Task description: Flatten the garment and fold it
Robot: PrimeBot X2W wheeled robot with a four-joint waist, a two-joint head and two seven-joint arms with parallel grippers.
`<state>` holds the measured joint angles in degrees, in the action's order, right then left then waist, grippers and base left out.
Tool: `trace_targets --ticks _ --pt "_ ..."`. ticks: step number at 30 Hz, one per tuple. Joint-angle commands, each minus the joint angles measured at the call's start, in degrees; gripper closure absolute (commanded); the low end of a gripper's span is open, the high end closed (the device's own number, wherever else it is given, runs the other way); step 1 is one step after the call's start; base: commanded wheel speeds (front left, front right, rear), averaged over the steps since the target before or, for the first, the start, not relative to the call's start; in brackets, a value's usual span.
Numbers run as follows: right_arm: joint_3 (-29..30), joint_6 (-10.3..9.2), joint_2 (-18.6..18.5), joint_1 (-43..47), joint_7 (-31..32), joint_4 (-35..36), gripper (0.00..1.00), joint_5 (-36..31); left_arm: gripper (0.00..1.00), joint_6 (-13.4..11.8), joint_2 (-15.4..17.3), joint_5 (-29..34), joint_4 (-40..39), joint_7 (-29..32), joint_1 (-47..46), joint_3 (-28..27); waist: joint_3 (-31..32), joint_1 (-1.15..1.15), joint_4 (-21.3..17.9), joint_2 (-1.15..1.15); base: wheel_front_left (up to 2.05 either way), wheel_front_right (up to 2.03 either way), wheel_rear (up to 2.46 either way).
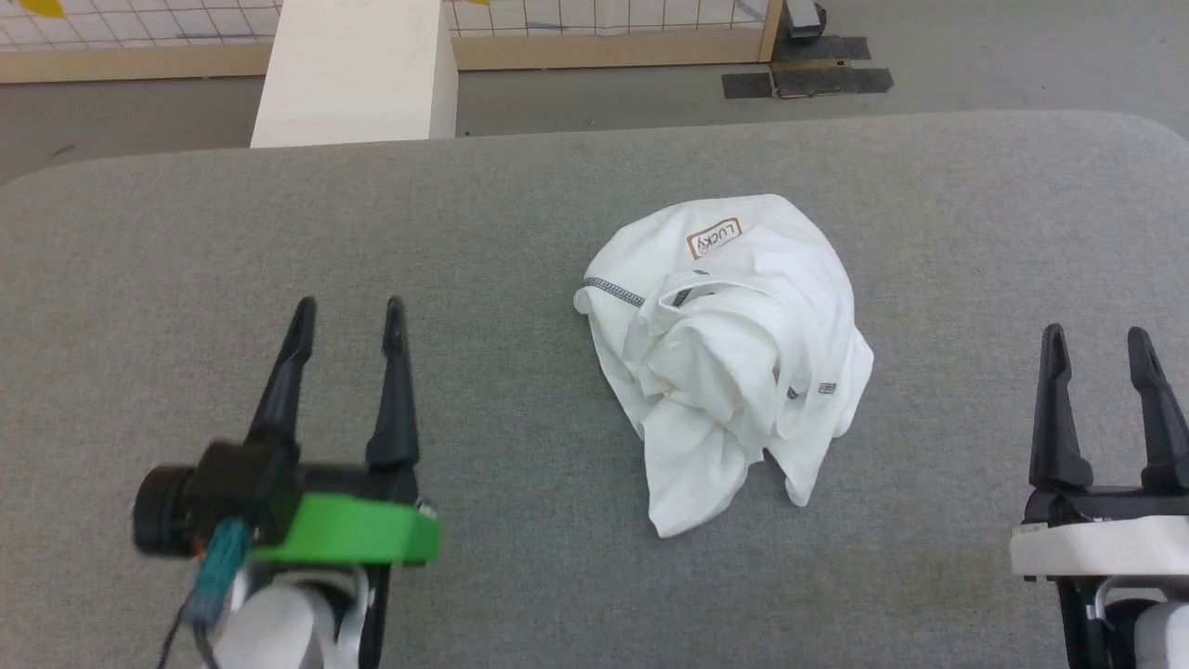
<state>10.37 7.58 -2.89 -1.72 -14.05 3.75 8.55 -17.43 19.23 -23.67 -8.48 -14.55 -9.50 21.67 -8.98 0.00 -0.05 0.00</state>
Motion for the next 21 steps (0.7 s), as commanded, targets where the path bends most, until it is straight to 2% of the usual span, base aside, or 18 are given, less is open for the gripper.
trace_targets --ticks 1,4,7,11,15,17,21 --pt "-0.18 -0.09 0.02 0.79 0.33 -0.14 0.0 -0.1 0.0 -0.58 0.71 3.57 -2.52 -0.4 2.73 -0.91 -0.22 0.0 0.22 0.0 0.0 0.0 0.0" --pt "-0.51 -0.09 0.02 1.55 0.71 -0.2 0.0 -0.12 0.0 -1.66 -0.53 7.56 -5.94 -0.42 8.52 -2.52 -0.46 0.0 0.44 0.0 0.0 0.0 0.0" --pt "-0.48 -0.09 0.02 2.15 1.11 -0.17 0.0 -0.05 0.0 -1.05 -3.35 8.6 -7.14 -0.43 12.33 -4.55 -0.62 0.0 0.9 0.0 0.0 0.0 0.0" --pt "-0.1 -0.09 0.02 2.02 2.52 0.37 0.0 -0.94 0.0 1.56 -6.98 9.52 -7.33 -0.44 13.55 -6.42 -1.1 0.0 1.76 0.0 0.0 0.0 0.0" --pt "-0.29 -0.09 -0.21 0.05 7.35 1.86 0.0 -2.59 0.0 4.48 -9.76 11.02 -6.66 -0.44 12.52 -7.9 -2.52 0.0 2.38 0.0 0.0 0.0 0.0" --pt "-0.56 -0.09 -1.64 -1.91 10.57 2.3 0.0 -1.92 0.0 5.77 -11.11 11.67 -6.39 -0.44 11.77 -8.65 -3.66 0.0 2.6 0.0 0.0 0.0 0.0" --pt "-2.22 -0.09 -7.68 -5.83 18.27 1.79 0.0 -0.45 0.0 8.06 -13.24 12.89 -5.69 -0.44 10.53 -9.62 -6.41 0.0 3.42 0.0 0.0 0.0 0.0"
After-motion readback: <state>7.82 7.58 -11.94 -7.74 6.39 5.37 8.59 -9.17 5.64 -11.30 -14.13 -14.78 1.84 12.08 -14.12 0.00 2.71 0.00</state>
